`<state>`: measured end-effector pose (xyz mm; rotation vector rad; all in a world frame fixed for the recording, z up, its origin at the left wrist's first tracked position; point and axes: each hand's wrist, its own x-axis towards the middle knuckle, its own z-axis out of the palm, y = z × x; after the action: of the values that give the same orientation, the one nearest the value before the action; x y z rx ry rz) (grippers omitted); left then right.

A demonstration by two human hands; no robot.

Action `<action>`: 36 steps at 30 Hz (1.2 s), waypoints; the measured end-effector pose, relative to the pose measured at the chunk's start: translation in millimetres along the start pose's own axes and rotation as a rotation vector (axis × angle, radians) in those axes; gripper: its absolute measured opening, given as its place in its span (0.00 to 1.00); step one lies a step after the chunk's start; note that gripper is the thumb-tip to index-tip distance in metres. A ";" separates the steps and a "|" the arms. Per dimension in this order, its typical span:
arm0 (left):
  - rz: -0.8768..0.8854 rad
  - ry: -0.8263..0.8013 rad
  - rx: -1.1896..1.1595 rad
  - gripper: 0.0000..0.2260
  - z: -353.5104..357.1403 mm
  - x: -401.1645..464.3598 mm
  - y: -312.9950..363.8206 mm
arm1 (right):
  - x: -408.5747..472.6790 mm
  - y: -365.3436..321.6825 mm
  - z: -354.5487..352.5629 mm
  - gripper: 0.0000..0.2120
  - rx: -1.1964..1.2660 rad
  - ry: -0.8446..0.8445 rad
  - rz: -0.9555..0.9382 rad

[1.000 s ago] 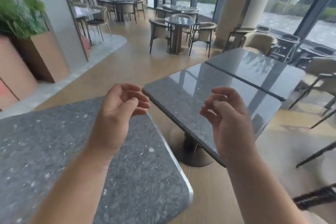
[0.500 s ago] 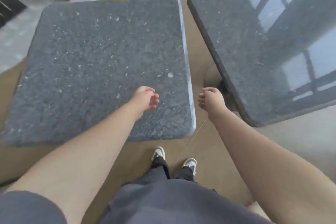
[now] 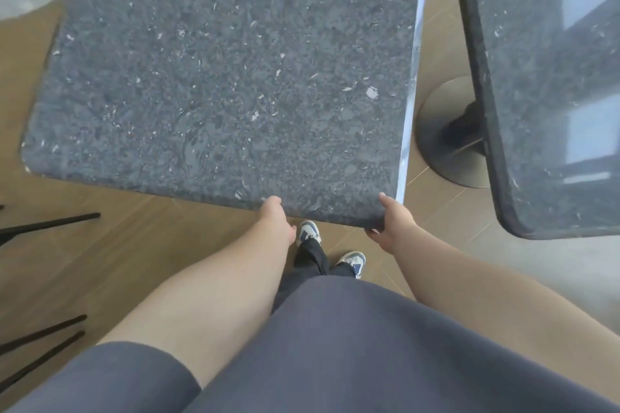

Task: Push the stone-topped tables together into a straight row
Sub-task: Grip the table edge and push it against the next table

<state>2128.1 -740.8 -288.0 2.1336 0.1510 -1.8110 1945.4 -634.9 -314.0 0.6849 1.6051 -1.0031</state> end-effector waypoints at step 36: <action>0.140 -0.152 -0.280 0.20 13.7 38.0 -19.7 | 6.8 18.5 1.4 0.38 0.735 -0.318 0.324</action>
<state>2116.4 -731.9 -330.5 1.7652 0.1997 -1.7485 1959.8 -627.6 -325.4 1.1639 0.7904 -1.3773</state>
